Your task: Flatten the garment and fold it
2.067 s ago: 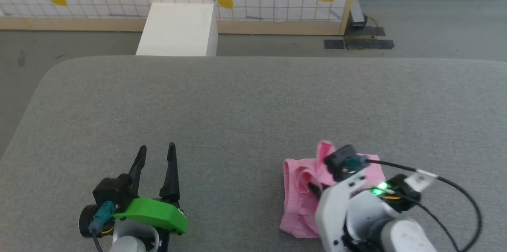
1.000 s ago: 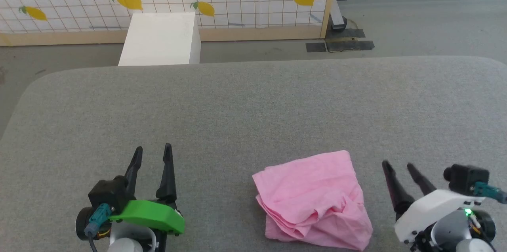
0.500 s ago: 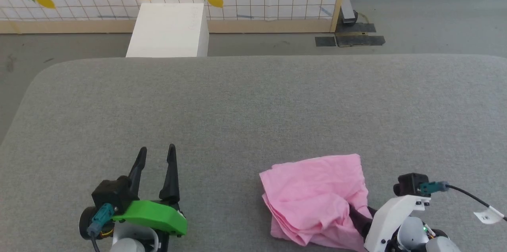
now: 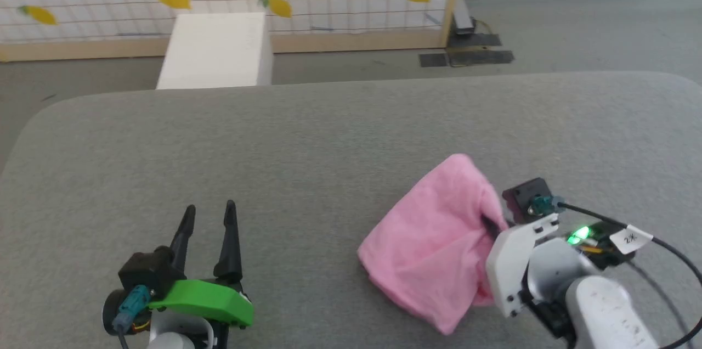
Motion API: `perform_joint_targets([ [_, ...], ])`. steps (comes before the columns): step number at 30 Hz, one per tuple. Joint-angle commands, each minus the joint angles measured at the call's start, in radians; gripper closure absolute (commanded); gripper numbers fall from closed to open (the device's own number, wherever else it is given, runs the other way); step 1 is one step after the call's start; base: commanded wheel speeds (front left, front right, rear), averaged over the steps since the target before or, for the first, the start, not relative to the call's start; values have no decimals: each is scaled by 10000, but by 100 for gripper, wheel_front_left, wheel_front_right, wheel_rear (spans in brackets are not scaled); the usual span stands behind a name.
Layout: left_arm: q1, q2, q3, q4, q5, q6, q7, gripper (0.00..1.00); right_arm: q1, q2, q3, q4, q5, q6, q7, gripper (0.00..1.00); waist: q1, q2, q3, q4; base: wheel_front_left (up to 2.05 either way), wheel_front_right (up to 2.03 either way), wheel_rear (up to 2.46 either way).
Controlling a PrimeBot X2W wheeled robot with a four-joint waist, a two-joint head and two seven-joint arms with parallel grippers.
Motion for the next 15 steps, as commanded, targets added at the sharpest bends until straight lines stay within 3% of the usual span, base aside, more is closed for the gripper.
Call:
perform_joint_targets([
  [1, 64, -43, 49, -119, 139, 22, -47, 0, -267, -333, 49, -90, -162, -15, 74, 100, 0, 0, 231, -576, 0, 0, 0],
  [8, -504, -48, 33, -721, 286, 22, -47, 0, -1419, -1957, -129, 231, -348, -15, 5, 100, 0, 0, 1285, -1819, 0, 0, 0],
  [15, -1457, 115, -150, -879, 626, -86, -47, 0, -2877, -3138, -667, 1833, -285, -15, -877, 100, 0, 0, 2691, -2796, 0, 0, 0],
])
